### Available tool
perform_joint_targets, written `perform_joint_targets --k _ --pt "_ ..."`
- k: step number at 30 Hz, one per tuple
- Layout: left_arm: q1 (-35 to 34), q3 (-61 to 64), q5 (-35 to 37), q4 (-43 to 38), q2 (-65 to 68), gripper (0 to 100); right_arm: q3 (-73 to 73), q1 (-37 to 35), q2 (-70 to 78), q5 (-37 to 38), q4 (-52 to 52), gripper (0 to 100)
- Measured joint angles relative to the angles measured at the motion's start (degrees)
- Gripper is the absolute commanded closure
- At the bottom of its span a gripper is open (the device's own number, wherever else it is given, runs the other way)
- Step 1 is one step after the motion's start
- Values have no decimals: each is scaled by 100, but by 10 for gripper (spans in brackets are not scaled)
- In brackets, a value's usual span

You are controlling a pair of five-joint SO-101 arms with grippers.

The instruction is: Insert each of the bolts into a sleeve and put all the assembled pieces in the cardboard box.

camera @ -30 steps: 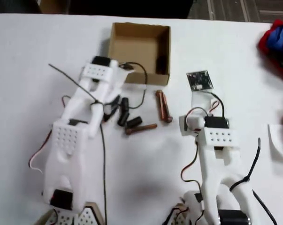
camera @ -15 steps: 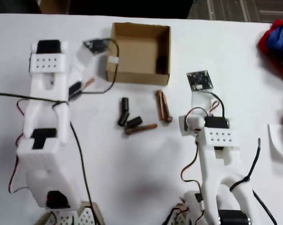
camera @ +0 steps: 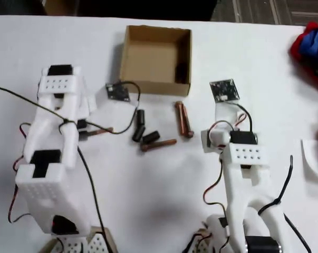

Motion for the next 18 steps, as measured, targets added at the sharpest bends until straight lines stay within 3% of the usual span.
perform_joint_targets --k 8,14,18 --pt "229 -53 352 -70 818 673 0 0 0 0 0 979" --pt "114 -1116 1222 -35 844 703 0 0 0 0 0 979" --pt "18 -1802 2303 413 835 728 0 0 0 0 0 979"
